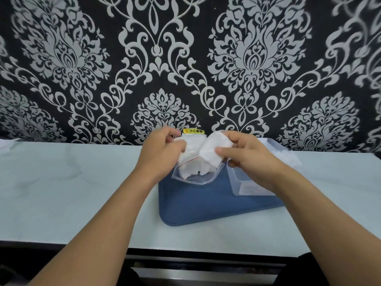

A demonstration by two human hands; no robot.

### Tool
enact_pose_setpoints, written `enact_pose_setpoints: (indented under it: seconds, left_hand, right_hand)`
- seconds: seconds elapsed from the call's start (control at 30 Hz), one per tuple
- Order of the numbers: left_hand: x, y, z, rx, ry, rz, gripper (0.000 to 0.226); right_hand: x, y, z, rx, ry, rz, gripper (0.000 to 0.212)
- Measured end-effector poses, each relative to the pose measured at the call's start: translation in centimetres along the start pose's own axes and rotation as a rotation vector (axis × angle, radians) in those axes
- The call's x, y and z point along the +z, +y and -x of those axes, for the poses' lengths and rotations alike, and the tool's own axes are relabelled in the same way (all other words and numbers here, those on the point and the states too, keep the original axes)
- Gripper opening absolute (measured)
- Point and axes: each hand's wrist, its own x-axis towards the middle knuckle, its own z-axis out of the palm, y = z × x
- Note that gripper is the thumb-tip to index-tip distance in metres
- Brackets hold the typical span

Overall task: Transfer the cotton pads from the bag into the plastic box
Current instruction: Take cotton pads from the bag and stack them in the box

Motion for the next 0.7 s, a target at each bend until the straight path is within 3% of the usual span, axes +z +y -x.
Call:
enact_pose_setpoints:
  seconds: [0.07,0.13,0.23,0.43,0.6,0.7]
  left_hand:
    - [0.8,2.1,0.9,-0.093,-0.104,0.348,0.039]
    - [2.8,3.3,1.9,-0.186,-0.261,0.488,0.043]
    - [6.4,4.2,3.2,-0.184,-0.32,0.489,0.032]
    - [8.7,4.5,2.6,-0.154,-0.243,0.62,0.027]
    - [8.3,4.1,2.0,-0.139,-0.448,0.522,0.021]
    - [9.0,4.3,2.6,-0.113,-0.562,0.47,0.023]
  right_hand:
    - [-0.3,-0.1,0.0,0.035,-0.004,-0.087,0.023]
    - [-0.4,-0.4,0.2,0.007,0.025,-0.069,0.029]
    - [0.2,-0.6,0.4,-0.004,0.118,0.005,0.034]
    - [0.1,-1.0,0.7,0.13,0.246,-0.077,0.036]
    - [-1.8,-0.9,1.4,-0.039,0.335,0.04,0.05]
    - [-2.2,-0.9,1.9,0.007,0.173,0.047,0.058]
